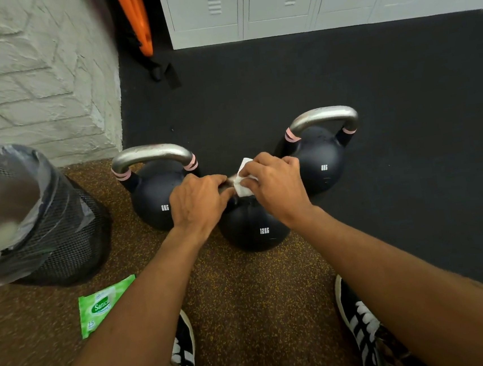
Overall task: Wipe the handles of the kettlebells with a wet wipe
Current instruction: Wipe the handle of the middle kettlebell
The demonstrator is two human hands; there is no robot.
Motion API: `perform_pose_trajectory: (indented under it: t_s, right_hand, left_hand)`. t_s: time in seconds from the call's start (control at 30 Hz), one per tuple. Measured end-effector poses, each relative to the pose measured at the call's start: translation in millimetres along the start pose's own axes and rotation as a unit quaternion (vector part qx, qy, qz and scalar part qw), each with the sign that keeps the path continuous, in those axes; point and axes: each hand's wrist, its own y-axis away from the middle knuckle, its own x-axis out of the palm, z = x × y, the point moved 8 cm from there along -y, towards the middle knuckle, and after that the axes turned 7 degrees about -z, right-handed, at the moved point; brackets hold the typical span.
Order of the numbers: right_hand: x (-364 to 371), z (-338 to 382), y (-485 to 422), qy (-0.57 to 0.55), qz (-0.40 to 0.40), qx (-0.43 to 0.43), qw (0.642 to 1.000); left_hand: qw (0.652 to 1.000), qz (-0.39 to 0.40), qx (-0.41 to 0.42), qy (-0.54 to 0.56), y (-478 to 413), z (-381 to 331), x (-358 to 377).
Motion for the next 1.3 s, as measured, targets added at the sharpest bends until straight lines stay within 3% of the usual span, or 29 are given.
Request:
perform_pose_trajectory:
  t_s: [0.13, 0.33, 0.5, 0.67, 0.83, 1.07, 1.3]
  right_hand:
    - [-3, -10, 2, -0.008, -0.003, 0.032, 0.999]
    - [2, 6, -5, 0.009, 0.036, -0.024, 0.999]
    - [-3, -1, -3, 0.005, 0.017, -0.017, 1.0]
    - [6, 13, 2, 0.032, 0.03, -0.065, 0.997]
    - [-1, -2, 7, 0.002, 0.001, -0.021, 1.0]
    - [-1, 2, -3, -0.057, 0.025, -0.017, 0.998]
    - [-4, -22, -4, -0.086, 0.051, 0.04, 0.994]
  left_hand:
    - [1.0, 0.01, 0.007, -0.001, -1, -1, 2]
    - [1.0, -0.007, 0.013, -0.016, 2, -4, -3]
    - [1.0, -0.015, 0.014, -0.016, 2, -6, -9]
    - [1.0, -0.022, 0.021, -0.005, 1, -6, -9]
    - [1.0, 0.01, 0.012, 0.002, -4, -5, -6]
    - [0.988, -0.011, 0.045, 0.149, -4, -12, -24]
    - [0.989, -0.025, 0.099, 0.111, 0, -38, -25]
